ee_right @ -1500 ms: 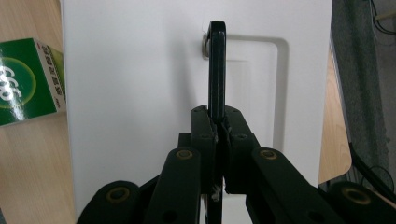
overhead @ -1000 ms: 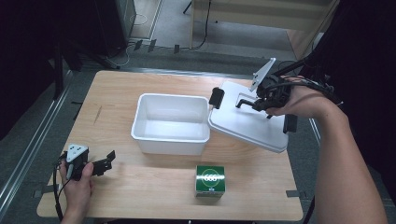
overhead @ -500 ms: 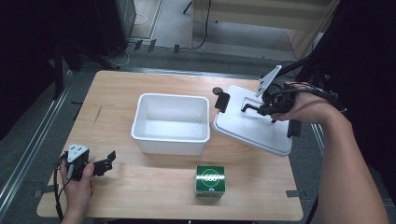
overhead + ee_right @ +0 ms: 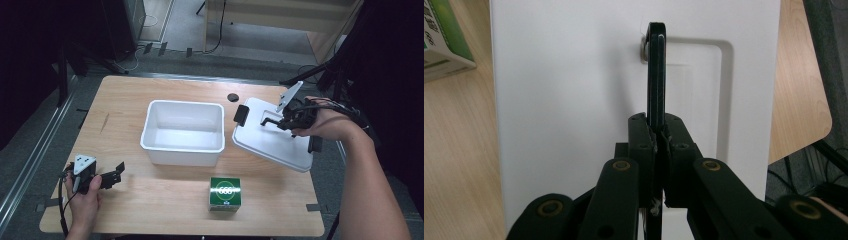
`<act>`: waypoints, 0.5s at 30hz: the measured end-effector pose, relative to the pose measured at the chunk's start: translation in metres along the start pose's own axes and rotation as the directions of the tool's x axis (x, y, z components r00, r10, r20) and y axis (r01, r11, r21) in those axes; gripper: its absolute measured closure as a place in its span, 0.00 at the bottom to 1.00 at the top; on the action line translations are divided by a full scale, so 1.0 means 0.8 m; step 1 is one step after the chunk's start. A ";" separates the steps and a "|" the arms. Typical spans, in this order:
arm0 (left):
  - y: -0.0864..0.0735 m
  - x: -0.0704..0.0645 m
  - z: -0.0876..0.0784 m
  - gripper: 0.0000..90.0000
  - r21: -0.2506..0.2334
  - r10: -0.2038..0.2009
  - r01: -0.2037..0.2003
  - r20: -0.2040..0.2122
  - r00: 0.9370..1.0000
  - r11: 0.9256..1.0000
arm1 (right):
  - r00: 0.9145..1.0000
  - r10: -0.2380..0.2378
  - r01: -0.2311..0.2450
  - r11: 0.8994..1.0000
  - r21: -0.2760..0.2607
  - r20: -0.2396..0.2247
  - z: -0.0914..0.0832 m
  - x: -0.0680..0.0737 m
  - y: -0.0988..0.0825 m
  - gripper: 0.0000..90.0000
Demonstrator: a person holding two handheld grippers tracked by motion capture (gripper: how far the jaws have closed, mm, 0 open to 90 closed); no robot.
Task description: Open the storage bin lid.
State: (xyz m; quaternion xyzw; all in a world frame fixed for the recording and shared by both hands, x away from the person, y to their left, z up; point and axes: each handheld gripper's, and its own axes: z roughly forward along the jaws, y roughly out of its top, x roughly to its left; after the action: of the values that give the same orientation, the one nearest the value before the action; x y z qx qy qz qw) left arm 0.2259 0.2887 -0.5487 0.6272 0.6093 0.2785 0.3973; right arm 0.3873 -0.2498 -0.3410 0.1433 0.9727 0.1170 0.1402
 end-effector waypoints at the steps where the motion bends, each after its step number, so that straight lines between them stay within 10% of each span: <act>1: 0.000 0.000 0.000 0.00 -0.001 0.000 0.000 -0.001 1.000 1.000 | 1.000 0.003 -0.003 1.000 0.005 0.001 0.002 0.000 -0.002 0.95; 15: 0.000 0.000 0.000 0.00 -0.005 0.000 0.000 0.004 1.000 1.000 | 1.000 0.012 -0.012 1.000 -0.005 -0.006 0.036 0.006 -0.027 0.95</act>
State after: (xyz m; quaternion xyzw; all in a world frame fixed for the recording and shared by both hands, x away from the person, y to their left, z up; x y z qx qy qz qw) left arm 0.2257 0.2884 -0.5490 0.6267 0.6078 0.2789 0.4000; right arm 0.3865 -0.2629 -0.3749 0.1484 0.9719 0.1207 0.1371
